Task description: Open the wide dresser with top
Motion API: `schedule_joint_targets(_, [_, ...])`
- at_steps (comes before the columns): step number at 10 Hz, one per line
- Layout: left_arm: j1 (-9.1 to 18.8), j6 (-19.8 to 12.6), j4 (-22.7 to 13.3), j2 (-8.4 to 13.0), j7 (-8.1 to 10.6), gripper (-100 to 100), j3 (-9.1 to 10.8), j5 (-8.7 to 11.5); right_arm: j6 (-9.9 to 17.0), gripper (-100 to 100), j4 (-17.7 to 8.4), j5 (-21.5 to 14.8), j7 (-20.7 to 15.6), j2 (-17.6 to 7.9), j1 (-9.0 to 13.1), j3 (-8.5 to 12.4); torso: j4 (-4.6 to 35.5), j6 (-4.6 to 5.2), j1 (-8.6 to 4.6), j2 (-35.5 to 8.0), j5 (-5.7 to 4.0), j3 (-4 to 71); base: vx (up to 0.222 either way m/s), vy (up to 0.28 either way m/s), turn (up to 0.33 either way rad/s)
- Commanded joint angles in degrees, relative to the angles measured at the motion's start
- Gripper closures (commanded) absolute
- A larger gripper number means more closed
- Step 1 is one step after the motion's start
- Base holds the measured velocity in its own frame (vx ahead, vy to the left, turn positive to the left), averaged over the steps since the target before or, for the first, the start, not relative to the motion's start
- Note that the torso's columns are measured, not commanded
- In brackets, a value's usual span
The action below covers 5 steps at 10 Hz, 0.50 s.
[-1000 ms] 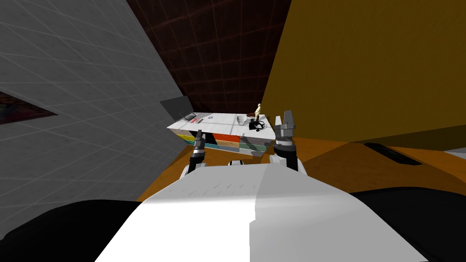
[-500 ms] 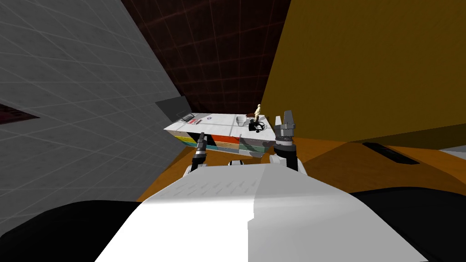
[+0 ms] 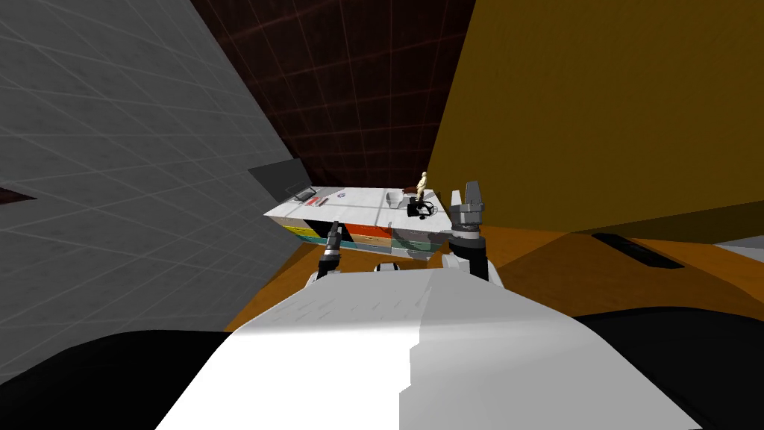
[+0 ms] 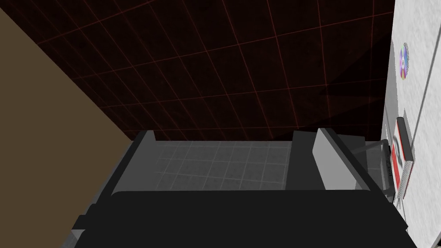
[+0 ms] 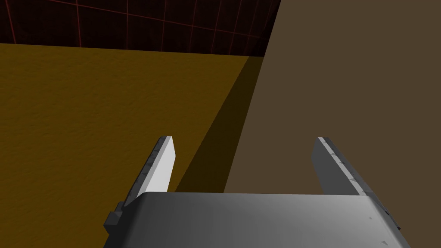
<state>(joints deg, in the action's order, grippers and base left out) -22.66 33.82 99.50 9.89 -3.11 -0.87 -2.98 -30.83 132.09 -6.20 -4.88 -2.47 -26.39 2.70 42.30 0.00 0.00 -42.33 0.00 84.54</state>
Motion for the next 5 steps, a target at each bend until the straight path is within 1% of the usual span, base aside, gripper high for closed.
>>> schedule_joint_targets(1, [1.33,2.38,-4.55,0.54,-0.57,-100,-0.25,-0.12,0.0,0,0.0,0.0,0.0,0.0,0.0,0.0,0.0,0.0,-0.01,0.03,0.0,0.01,0.073,-0.01,-0.041])
schedule_joint_targets(2, [1.33,2.38,-5.81,0.54,-0.57,-100,-0.25,-0.12,0.0,0,0.0,0.0,0.0,0.0,0.0,0.0,-0.03,0.01,-0.01,0.11,0.0,0.06,0.061,-0.001,-0.019])
schedule_joint_targets(3, [1.98,3.54,-7.64,0.64,-0.88,-100,-0.41,-0.21,0.0,0,0.0,0.0,0.0,0.0,0.0,0.0,-0.02,-0.01,0.02,0.07,0.01,0.05,0.068,0.003,-0.026])
schedule_joint_targets(4, [1.98,3.54,-8.61,0.64,-0.88,-100,-0.41,-0.21,0.0,0,0.0,0.0,0.0,0.0,0.0,0.0,-0.02,0.01,0.04,0.08,0.01,0.04,0.055,0.002,-0.016])
schedule_joint_targets(5, [2.64,4.69,-10.98,0.66,-1.2,-100,-0.57,-0.3,0.0,0,0.0,0.0,0.0,0.0,0.0,0.0,-0.01,-0.01,0.01,0.01,0.01,0.01,0.056,-0.008,-0.029])
